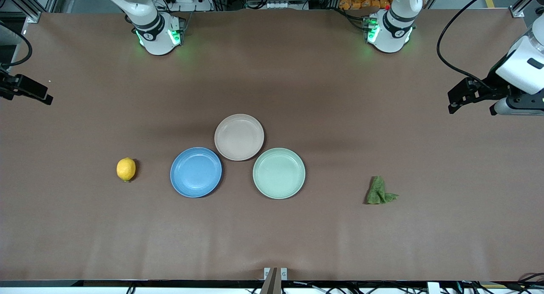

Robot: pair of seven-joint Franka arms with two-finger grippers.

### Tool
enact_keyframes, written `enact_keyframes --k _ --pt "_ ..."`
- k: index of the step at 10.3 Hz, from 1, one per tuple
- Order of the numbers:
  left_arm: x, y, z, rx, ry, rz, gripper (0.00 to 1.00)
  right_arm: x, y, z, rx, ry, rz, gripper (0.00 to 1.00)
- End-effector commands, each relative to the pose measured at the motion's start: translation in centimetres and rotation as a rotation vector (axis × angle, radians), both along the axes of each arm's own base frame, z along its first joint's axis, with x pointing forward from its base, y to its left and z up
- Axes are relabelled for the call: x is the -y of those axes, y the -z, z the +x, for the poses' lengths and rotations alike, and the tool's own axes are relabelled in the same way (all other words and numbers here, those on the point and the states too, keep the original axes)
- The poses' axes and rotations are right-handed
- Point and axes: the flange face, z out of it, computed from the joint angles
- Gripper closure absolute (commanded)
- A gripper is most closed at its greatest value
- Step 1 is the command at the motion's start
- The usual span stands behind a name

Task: Place lemon and lettuce in plates

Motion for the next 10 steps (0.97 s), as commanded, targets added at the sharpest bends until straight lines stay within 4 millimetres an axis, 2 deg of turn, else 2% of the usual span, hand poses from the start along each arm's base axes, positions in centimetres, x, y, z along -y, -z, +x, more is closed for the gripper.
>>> enact_keyframes --k 1,6,8,10 --pt "0.1 -0.6 -0.7 0.0 -0.001 -0.016 0.0 -0.2 -0.4 0.0 0.009 0.008 0.011 0.0" --pt "0.1 -0.1 -0.5 -0.008 0.001 -0.017 0.0 -0.3 -0.3 0.0 0.007 0.006 0.013 0.0" --pt "0.2 0.1 -0.3 -0.012 0.001 -0.016 0.0 -1.3 -0.4 0.2 0.015 -0.01 0.011 0.0" --pt "0.3 0.2 -0.3 -0.014 0.001 -0.016 0.0 -1.2 -0.2 0.3 0.012 -0.009 0.013 0.0"
